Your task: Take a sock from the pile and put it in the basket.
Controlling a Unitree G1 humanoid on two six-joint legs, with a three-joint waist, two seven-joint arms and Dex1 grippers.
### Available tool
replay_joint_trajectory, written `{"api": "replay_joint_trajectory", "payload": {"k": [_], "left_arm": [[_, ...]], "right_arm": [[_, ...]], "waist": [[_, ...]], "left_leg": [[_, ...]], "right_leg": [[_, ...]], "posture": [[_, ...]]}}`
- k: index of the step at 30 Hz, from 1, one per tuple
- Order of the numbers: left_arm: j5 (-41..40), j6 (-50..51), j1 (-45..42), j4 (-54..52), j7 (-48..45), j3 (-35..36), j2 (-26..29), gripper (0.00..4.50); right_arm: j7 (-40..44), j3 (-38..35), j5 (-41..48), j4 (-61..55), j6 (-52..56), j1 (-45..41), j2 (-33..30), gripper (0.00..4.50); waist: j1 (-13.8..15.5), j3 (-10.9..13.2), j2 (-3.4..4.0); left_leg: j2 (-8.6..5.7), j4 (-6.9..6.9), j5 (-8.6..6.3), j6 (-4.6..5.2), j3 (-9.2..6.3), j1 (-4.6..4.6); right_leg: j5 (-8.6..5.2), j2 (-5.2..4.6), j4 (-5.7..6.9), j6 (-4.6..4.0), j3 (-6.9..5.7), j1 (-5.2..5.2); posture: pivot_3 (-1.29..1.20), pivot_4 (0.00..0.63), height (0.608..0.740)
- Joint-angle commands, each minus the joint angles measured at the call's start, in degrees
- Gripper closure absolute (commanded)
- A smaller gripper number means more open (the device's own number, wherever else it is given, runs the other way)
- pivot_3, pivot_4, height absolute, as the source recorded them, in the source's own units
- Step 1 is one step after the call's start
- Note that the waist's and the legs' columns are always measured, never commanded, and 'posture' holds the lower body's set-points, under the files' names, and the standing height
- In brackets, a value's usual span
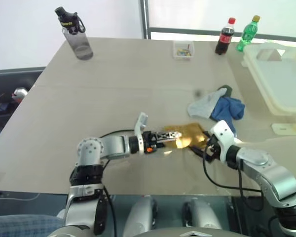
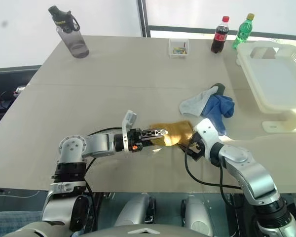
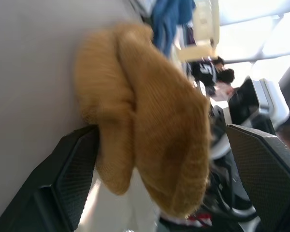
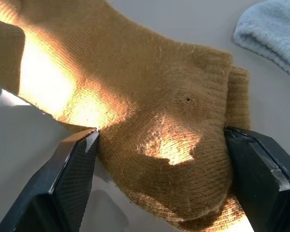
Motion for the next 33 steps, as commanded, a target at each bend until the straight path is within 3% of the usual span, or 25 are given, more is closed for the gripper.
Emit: {"api": "replay_joint_trajectory", "payload": {"k": [1, 10, 25, 33], "left_arm": [[-3.69, 1.98, -1.80, -0.35, -2.81, 0.20, -0.52, 0.04], [-7.87, -0.40, -3.13, 1.41, -2.68, 2.30, -2.59, 0.04], [-6.43, -4.72, -3.23, 0.74, -3.55, 1.02, -6.29, 0.04], [-1.75, -5.85, -3.95, 1.45, -6.63, -0.57, -6.56, 0.04]], "right_arm": [[-0.35, -0.20, -0.33, -0.96, 0.83, 0.89, 0.50, 0.31], [-0.26, -0.37, -0.88, -0.46, 0.65, 0.44, 0.77, 0.31], [0.07, -0.60, -1.17, -1.13, 1.28, 0.56, 0.56, 0.31], [0.13, -1.08, -1.23, -2.06, 1.81, 0.48, 0.31, 0.31]], "waist": [[0.01, 0.00, 0.00], [-0.01, 0.00, 0.00], [0.03, 0.00, 0.00], [0.05, 0.01, -0.01]], "left_leg": [[0.01, 0.00, 0.01, -0.02, -0.01, 0.00], [0.02, -0.01, 0.05, -0.09, -0.02, 0.00], [0.02, 0.00, 0.06, -0.11, -0.02, 0.01], [0.01, 0.00, 0.06, -0.11, -0.02, 0.00]], "right_leg": [[0.00, 0.01, 0.01, 0.00, -0.01, 0.00], [0.00, 0.01, 0.00, 0.00, 0.00, 0.00], [0.00, 0.01, 0.01, 0.00, -0.01, 0.01], [0.00, 0.04, 0.00, 0.00, -0.01, 0.01]], "posture": [[0.00, 0.150, 0.740], [0.00, 0.150, 0.740], [0.00, 0.150, 0.740], [0.00, 0.150, 0.740]]}}
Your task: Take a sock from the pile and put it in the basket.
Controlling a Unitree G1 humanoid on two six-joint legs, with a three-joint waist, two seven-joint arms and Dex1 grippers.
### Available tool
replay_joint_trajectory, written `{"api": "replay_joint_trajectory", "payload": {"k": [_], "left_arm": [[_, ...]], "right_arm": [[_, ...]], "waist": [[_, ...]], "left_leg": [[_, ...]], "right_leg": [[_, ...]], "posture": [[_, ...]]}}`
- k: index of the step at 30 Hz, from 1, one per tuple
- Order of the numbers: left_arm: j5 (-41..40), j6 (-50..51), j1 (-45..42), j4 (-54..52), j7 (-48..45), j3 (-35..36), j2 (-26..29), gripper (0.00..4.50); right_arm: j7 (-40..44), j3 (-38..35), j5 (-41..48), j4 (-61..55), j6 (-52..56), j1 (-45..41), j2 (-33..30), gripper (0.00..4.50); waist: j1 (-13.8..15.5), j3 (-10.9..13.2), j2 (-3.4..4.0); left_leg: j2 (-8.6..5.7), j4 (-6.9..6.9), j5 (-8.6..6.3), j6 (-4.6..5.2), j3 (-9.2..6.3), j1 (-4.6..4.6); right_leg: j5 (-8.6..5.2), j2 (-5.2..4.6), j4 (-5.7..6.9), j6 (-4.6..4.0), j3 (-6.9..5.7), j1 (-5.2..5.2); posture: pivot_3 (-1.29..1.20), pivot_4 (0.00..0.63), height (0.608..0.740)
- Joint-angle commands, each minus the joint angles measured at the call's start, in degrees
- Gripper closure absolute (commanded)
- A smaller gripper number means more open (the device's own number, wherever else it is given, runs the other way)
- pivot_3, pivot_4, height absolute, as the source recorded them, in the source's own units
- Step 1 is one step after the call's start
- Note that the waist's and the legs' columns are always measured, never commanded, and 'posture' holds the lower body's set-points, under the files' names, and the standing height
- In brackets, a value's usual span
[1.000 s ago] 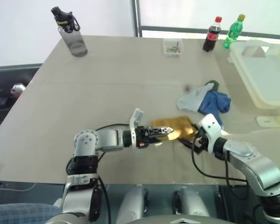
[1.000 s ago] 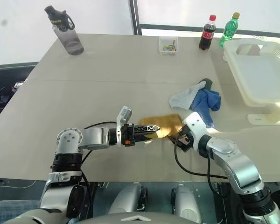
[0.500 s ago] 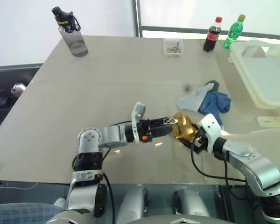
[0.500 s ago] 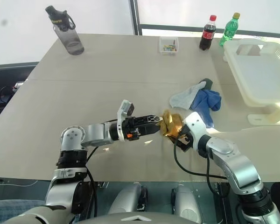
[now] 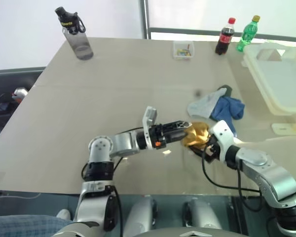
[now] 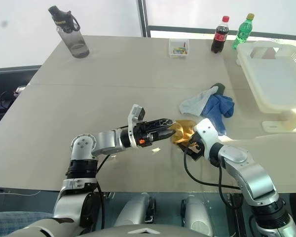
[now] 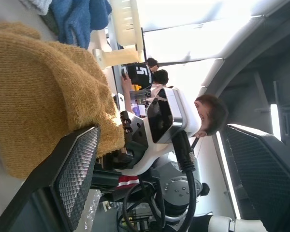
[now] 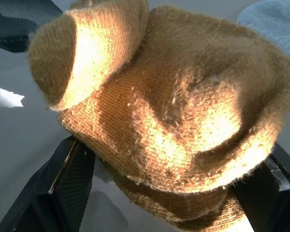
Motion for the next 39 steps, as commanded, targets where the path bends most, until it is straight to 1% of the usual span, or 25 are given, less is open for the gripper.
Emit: {"api": "replay_joint_trajectory", "payload": {"k": [1, 12, 17, 20, 25, 31, 39], "left_arm": [[1.76, -1.31, -1.50, -1.47, -2.88, -0.76, -0.58, 0.04], [9.96, -4.57, -4.26, 0.26, -10.94, -3.09, -2.98, 0.04], [12.73, -5.06, -4.56, -0.05, -14.59, -3.55, -3.47, 0.04], [13.79, -5.60, -4.57, -0.10, -16.29, -3.42, -3.84, 0.04], [18.06, -6.60, -5.10, 1.37, -18.39, -5.14, -4.37, 0.04], [21.16, -6.98, -6.05, 2.67, -21.17, -5.51, -5.04, 0.04], [23.75, -7.10, -6.48, 3.95, -23.02, -5.33, -5.26, 0.04]], "right_arm": [[0.41, -1.04, 0.23, -2.01, 1.11, 0.25, -0.73, 0.31], [1.30, -1.42, 0.82, -5.67, 2.83, -0.92, -2.03, 0.31], [2.11, -2.31, 0.44, -6.89, 1.80, -1.08, -3.78, 0.31], [2.24, -1.96, 0.22, -6.61, 0.96, -1.19, -3.75, 0.31], [2.65, -2.15, 0.14, -6.80, 0.31, -1.22, -4.09, 0.31], [4.15, -7.43, 1.28, -6.41, -0.51, -1.29, -6.59, 0.31], [6.65, -17.70, 6.36, -7.82, 0.91, -1.52, -9.41, 0.31]], "waist": [[0.02, 0.00, 0.00], [0.03, 0.03, -0.01], [0.02, 0.04, -0.01], [0.02, 0.04, -0.01], [0.06, 0.04, -0.01], [0.07, 0.06, -0.02], [0.06, 0.06, -0.02]], "left_leg": [[0.00, 0.00, 0.00, 0.00, 0.00, 0.00], [-0.01, 0.00, 0.00, 0.00, 0.00, -0.05], [-0.01, -0.01, 0.00, 0.00, 0.00, -0.06], [0.00, -0.01, 0.00, 0.00, 0.00, -0.06], [0.00, -0.01, 0.00, 0.00, 0.00, -0.06], [-0.01, -0.01, 0.00, 0.00, 0.00, -0.09], [0.00, -0.02, 0.00, 0.00, -0.02, -0.10]], "right_leg": [[0.00, 0.00, 0.00, 0.00, 0.00, 0.00], [0.00, 0.06, -0.03, 0.00, -0.01, -0.01], [-0.01, 0.09, -0.04, 0.01, -0.01, -0.02], [-0.01, 0.07, -0.04, 0.01, -0.01, -0.02], [-0.01, 0.07, -0.04, 0.01, -0.01, -0.02], [-0.01, 0.09, -0.05, 0.01, -0.02, -0.02], [-0.01, 0.03, -0.06, 0.01, -0.02, -0.03]], "posture": [[0.00, 0.150, 0.740], [0.00, 0.150, 0.740], [0.00, 0.150, 0.740], [0.00, 0.150, 0.740], [0.00, 0.150, 0.740], [0.00, 0.150, 0.740], [0.00, 0.150, 0.740]]}}
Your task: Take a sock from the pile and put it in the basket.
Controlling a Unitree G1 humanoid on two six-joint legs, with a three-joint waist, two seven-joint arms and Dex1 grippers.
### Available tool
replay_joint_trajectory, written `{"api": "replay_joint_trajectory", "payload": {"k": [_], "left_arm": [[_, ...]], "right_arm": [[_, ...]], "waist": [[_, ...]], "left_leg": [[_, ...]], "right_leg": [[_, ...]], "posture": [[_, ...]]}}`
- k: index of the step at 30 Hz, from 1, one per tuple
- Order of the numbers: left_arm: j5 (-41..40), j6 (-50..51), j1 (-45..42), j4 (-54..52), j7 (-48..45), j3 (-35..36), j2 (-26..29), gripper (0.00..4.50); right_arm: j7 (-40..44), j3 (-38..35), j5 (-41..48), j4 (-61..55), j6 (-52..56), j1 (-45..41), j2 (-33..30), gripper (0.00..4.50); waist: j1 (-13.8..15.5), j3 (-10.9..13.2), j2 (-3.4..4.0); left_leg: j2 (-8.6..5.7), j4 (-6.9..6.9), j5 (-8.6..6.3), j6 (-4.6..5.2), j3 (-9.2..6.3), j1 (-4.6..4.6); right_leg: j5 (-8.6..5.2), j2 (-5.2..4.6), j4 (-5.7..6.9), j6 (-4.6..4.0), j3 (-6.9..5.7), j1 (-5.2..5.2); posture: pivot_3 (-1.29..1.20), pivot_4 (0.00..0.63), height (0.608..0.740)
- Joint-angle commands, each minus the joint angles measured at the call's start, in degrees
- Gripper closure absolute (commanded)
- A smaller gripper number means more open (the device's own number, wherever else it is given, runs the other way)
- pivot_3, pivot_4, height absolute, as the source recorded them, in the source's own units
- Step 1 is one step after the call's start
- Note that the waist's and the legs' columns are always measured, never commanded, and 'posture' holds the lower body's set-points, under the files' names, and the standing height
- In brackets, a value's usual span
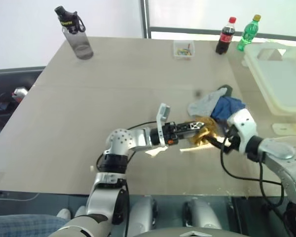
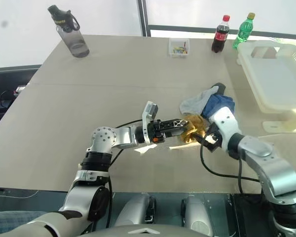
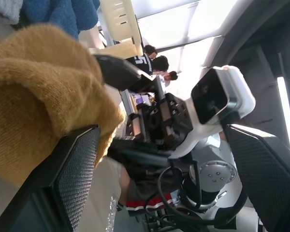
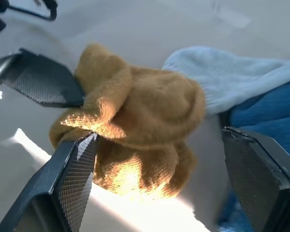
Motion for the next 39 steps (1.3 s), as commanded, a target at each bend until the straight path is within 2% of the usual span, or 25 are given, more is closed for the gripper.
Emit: {"api": "replay_joint_trajectory", "payload": {"k": [1, 8, 17, 28, 32, 35, 39], "left_arm": [[1.09, -0.92, -1.12, 0.61, -1.72, 0.08, -0.59, 0.04], [3.42, -1.92, -1.95, 2.15, -2.93, 0.30, -1.59, 0.04], [4.95, -2.80, -2.32, 2.82, -3.89, 1.02, -2.62, 0.04], [4.59, -2.05, -0.04, -2.80, -4.84, 1.35, -1.12, 0.04], [4.46, -1.59, 1.89, -9.27, -6.60, 0.16, 2.12, 0.04], [6.25, -3.13, 3.93, -16.52, -9.66, -3.37, 7.30, 0.04], [13.83, -11.10, 7.29, -27.89, -16.78, -11.16, 20.05, 0.04]], "right_arm": [[1.23, -5.41, 3.12, -2.93, 0.22, -0.87, -1.21, 0.31], [0.89, -7.01, 8.00, -3.73, 1.94, -1.32, -0.16, 0.31], [-2.30, 1.53, 4.65, 1.35, 2.67, -4.28, 2.02, 0.31], [-7.02, -0.18, 7.39, 10.63, 11.83, -9.75, 8.05, 0.31], [-7.93, 0.20, 7.36, 11.44, 13.91, -10.37, 8.96, 0.31], [-8.34, 1.19, 6.79, 11.32, 15.19, -10.19, 8.80, 0.31], [-8.38, 1.38, 8.33, 10.54, 20.74, -10.19, 8.58, 0.31]], "waist": [[-0.01, 0.00, 0.00], [0.00, 0.00, 0.00], [-0.04, 0.00, 0.00], [-0.03, 0.00, 0.00], [-0.18, 0.00, 0.02], [-0.20, 0.01, 0.04], [-0.16, 0.02, 0.09]], "left_leg": [[0.00, 0.00, 0.00, 0.00, 0.00, 0.00], [0.00, 0.00, 0.00, 0.01, -0.01, -0.01], [0.01, 0.00, -0.01, 0.02, -0.02, -0.02], [0.01, 0.00, -0.01, 0.02, -0.02, -0.05], [0.01, -0.01, -0.01, 0.02, -0.02, -0.05], [0.02, -0.03, -0.01, 0.02, -0.02, -0.04], [0.02, -0.06, -0.01, 0.02, -0.01, -0.01]], "right_leg": [[0.00, 0.00, 0.00, 0.00, 0.00, 0.00], [0.00, -0.01, 0.00, 0.00, 0.01, 0.00], [0.00, -0.01, 0.01, -0.01, 0.01, -0.01], [0.00, -0.02, 0.01, -0.01, 0.01, -0.03], [0.00, -0.03, 0.02, -0.02, 0.01, -0.04], [0.00, -0.03, 0.02, -0.02, 0.03, -0.04], [0.00, -0.03, 0.02, -0.04, 0.04, -0.04]], "posture": [[0.00, 0.150, 0.740], [0.00, 0.150, 0.740], [0.00, 0.150, 0.740], [0.00, 0.150, 0.740], [0.00, 0.150, 0.740], [0.00, 0.150, 0.740], [0.00, 0.150, 0.740]]}}
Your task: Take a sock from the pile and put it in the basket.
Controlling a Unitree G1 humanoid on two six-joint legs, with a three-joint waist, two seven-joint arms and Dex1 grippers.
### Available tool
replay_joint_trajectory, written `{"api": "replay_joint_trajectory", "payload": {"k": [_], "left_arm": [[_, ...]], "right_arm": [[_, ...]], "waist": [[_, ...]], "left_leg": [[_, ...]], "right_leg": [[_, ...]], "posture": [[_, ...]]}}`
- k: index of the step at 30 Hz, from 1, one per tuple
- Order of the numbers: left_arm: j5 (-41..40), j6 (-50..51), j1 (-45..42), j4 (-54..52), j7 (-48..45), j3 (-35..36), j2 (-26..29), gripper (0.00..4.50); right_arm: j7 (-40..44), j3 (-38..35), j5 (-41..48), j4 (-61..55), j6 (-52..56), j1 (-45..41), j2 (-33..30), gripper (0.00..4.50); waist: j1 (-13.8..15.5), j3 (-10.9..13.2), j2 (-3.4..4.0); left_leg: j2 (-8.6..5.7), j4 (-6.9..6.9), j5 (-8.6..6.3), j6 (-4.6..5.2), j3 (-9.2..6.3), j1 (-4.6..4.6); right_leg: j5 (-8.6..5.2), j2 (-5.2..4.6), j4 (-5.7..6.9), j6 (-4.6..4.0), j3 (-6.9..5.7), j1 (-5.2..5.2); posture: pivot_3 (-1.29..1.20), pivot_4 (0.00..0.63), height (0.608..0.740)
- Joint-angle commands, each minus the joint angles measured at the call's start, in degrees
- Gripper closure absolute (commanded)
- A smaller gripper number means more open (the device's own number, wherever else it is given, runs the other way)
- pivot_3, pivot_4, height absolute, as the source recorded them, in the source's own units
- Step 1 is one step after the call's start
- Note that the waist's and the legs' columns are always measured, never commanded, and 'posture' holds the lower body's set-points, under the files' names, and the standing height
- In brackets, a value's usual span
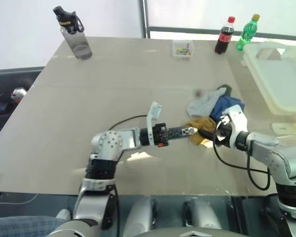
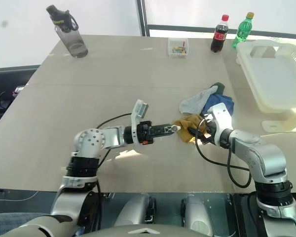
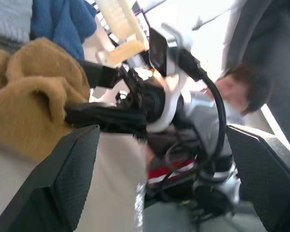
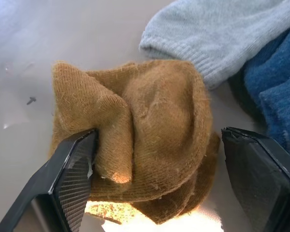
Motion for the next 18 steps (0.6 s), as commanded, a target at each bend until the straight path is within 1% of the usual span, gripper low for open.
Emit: {"api": "replay_joint_trajectory", "payload": {"k": [1, 3, 4, 8, 10, 12, 18], "left_arm": [[5.03, -6.99, 1.95, -9.47, -6.70, -4.72, 8.02, 0.04], [8.64, -10.91, 3.25, -12.32, -9.35, -6.38, 14.07, 0.04], [9.85, -12.54, 3.71, -12.93, -10.17, -6.54, 16.14, 0.04], [13.48, -19.61, 5.25, -14.37, -13.57, -5.84, 21.75, 0.04], [16.13, -24.02, 5.53, -14.36, -14.40, -5.40, 23.35, 0.04], [18.72, -28.59, 5.79, -14.12, -14.48, -4.97, 23.83, 0.04], [23.78, -35.52, 6.38, -13.10, -14.09, -5.22, 24.32, 0.04]], "right_arm": [[-0.19, -0.78, 2.49, -1.75, 5.45, -0.64, 0.11, 0.31], [-0.23, -1.03, 3.40, -2.09, 7.05, -1.00, 0.90, 0.31], [-0.33, -0.99, 3.67, -2.22, 7.59, -1.10, 1.34, 0.31], [-0.45, -0.44, 4.16, -2.41, 8.83, -1.19, 3.18, 0.31], [-0.32, -0.16, 4.11, -2.17, 8.88, -1.23, 4.07, 0.31], [-0.18, -0.19, 4.36, -1.90, 9.11, -1.31, 4.99, 0.31], [0.47, 1.70, 3.47, -1.49, 7.88, -0.64, 5.35, 0.31]], "waist": [[0.04, 0.00, 0.00], [0.01, 0.01, 0.01], [-0.01, 0.01, 0.01], [0.04, 0.01, 0.02], [0.01, 0.01, 0.02], [-0.09, 0.01, 0.03], [-0.58, 0.01, 0.03]], "left_leg": [[0.00, 0.00, 0.00, 0.00, 0.00, 0.00], [0.01, -0.01, 0.00, 0.00, 0.00, 0.01], [0.01, -0.04, 0.00, 0.00, -0.01, 0.01], [0.02, -0.05, 0.00, 0.00, -0.01, 0.02], [0.02, -0.06, -0.01, 0.01, -0.01, 0.02], [0.02, -0.06, -0.01, 0.02, -0.01, 0.02], [0.03, -0.09, -0.03, 0.05, -0.01, 0.02]], "right_leg": [[0.00, 0.00, 0.00, 0.00, 0.00, 0.00], [0.00, -0.02, -0.01, -0.02, 0.01, 0.00], [-0.01, -0.02, -0.02, -0.02, 0.01, -0.01], [-0.01, -0.06, -0.04, -0.04, 0.00, 0.00], [-0.01, -0.09, -0.04, -0.03, 0.00, 0.00], [-0.01, -0.09, -0.04, -0.04, 0.00, -0.01], [-0.01, -0.09, -0.04, -0.03, 0.00, -0.02]], "posture": [[0.00, 0.150, 0.740], [0.00, 0.150, 0.740], [0.00, 0.150, 0.740], [0.00, 0.150, 0.740], [0.00, 0.150, 0.740], [0.00, 0.150, 0.740], [0.00, 0.150, 0.740]]}}
